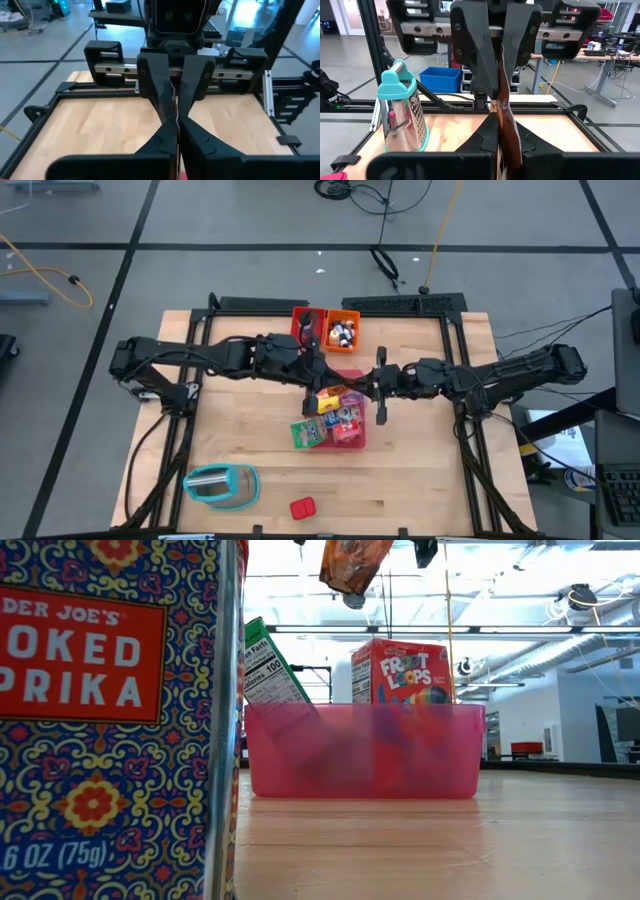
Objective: Pick & Place Kitchen Items
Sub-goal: Put the orange seasoning pack into the red basket
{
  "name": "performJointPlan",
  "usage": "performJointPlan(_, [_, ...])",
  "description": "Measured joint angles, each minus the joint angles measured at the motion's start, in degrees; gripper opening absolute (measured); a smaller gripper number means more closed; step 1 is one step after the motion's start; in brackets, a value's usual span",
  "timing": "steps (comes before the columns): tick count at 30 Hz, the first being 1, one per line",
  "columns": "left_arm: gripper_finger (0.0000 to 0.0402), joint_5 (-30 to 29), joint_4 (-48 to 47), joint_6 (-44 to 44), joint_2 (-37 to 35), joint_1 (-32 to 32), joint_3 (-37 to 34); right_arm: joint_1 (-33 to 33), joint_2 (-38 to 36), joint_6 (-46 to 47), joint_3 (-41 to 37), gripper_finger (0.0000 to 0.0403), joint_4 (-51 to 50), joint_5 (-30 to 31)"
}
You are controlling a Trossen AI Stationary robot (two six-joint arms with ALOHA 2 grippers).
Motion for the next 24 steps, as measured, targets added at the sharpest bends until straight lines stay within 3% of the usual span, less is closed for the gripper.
performJointPlan(14, [0.0000, 0.20, -0.31, -0.45, -0.02, 0.13, 0.00, 0.00, 0.00, -0.96, 0.00, 0.0001, -0.87, 0.00])
performJointPlan(24, [0.0000, -1.74, -0.37, -0.61, -0.02, 0.50, -0.02, 0.00, 0.00, -1.12, 0.00, 0.0043, -1.45, 0.28])
